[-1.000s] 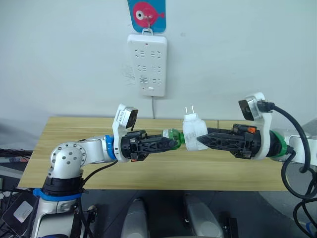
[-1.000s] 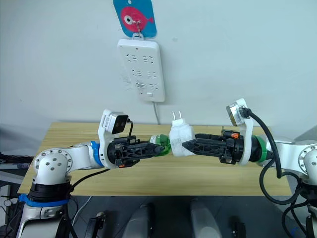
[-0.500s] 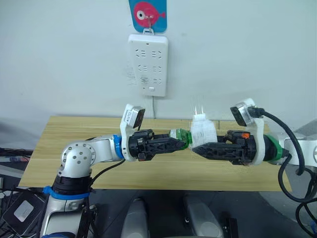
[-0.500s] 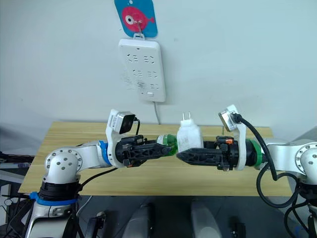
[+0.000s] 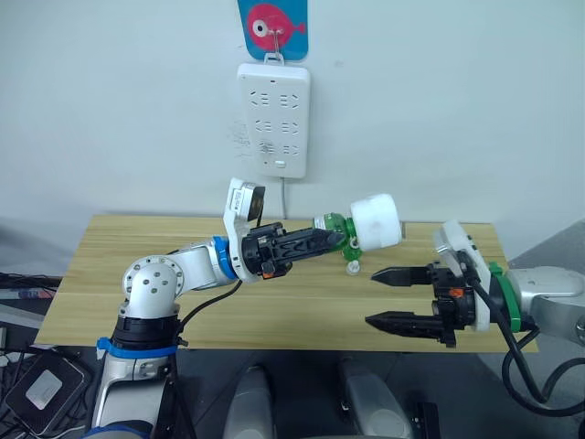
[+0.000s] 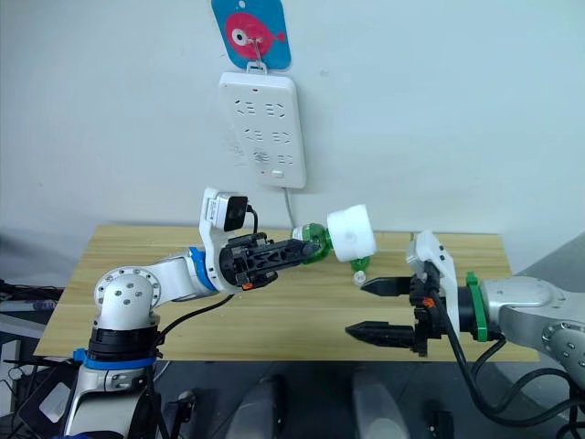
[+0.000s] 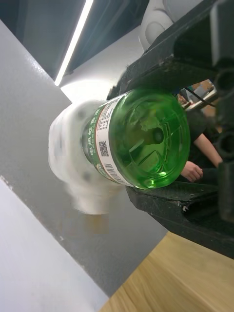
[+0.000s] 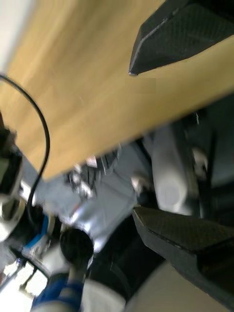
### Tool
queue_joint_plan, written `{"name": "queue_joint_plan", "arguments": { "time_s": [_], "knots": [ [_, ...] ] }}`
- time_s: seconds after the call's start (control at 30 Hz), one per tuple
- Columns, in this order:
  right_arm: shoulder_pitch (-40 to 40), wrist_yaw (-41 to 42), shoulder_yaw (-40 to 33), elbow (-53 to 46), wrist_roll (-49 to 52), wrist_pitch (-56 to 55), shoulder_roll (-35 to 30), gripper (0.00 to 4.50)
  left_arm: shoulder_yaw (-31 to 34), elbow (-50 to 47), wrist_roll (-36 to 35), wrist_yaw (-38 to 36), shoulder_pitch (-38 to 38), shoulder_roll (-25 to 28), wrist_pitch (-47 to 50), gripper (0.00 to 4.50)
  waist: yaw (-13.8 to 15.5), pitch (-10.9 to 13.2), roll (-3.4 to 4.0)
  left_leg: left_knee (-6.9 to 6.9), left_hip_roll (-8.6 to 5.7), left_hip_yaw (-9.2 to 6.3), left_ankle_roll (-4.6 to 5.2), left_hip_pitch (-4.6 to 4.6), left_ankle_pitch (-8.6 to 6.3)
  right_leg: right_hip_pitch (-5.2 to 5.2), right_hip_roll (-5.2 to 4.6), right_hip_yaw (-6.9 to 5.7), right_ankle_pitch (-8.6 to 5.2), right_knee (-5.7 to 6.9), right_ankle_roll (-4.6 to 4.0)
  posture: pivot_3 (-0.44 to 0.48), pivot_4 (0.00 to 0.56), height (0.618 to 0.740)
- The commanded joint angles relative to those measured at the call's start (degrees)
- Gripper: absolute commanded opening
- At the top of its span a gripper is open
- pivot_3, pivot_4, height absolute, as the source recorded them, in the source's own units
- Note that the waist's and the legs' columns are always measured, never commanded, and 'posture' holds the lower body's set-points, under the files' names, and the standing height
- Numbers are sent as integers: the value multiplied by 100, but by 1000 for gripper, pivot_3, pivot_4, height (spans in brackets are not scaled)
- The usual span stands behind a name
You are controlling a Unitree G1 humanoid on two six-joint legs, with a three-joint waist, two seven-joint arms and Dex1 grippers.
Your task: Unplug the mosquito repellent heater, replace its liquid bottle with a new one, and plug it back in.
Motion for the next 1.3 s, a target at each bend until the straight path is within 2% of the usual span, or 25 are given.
{"name": "queue_joint_plan", "arguments": {
  "time_s": [0.03, 0.2, 0.33, 0.53, 0.73, 0.9, 1.03, 1.1, 1.3],
  "knots": [
    [-176, 655, -315, 646, -603, -419, -188, 3224, 76, -127, -257, -113, -55, 99, 150, 2263, -10, 0, 0, 4, 0, 0, 0, 1, 0, 2, 0, 1, 1, 0, 1, -202, 203, 725],
    [-932, 1184, -78, 1556, -1511, -918, -144, 1472, 62, -178, -406, -135, -91, 197, 315, 2263, -50, -1, 1, 33, 0, 0, 3, 6, 0, 18, 2, 3, 5, 2, 8, -201, 203, 725],
    [-1515, 1356, 274, 1844, -1929, -1060, 244, 36, 41, -213, -558, -122, -143, 254, 437, 2263, -51, 0, 1, 35, 1, -4, 3, 7, -1, 24, 3, 0, 7, 0, 9, -198, 203, 725],
    [-1902, 1390, 556, 1148, -1334, -390, 880, 0, 63, -171, -575, -84, -157, 320, 460, 2263, -43, -1, 2, 33, 1, -11, 2, 6, -1, 24, 1, -3, 8, 4, 7, -188, 202, 725],
    [-1879, 1183, 187, 550, -84, 515, 813, 0, 106, -63, -334, -37, -104, 331, 323, 2263, -4, 0, 2, 39, -5, -14, 3, 5, -1, 34, -5, -6, 11, 0, 14, -188, 202, 725],
    [-2219, 450, -63, 592, 1274, 1050, 886, 0, 27, -46, 172, -95, -62, 347, 59, 2263, -20, -1, 2, 44, -4, -14, 4, 14, -1, 44, -3, -5, 12, 0, 15, -188, 202, 725],
    [-2590, -268, -112, 896, 1864, 1088, 1068, 0, -103, -130, 588, -287, -22, 377, -83, 2263, -42, 0, 2, 42, -3, -15, 5, 13, -2, 44, -2, -5, 12, -3, 15, -192, 209, 725],
    [-2751, -589, -111, 1041, 1941, 1050, 1191, 0, -142, -189, 680, -398, 7, 391, -85, 2263, -45, 0, 2, 39, -3, -13, 5, 13, -2, 42, -1, -4, 12, -3, 15, -191, 208, 725],
    [-2953, -840, 62, 1313, 1131, 882, 1476, 0, -180, -346, 624, -675, 54, 458, 33, 2263, -44, 0, 2, 38, -3, -14, 6, 12, -2, 41, -1, -5, 12, -5, 15, -187, 207, 725]
  ]
}}
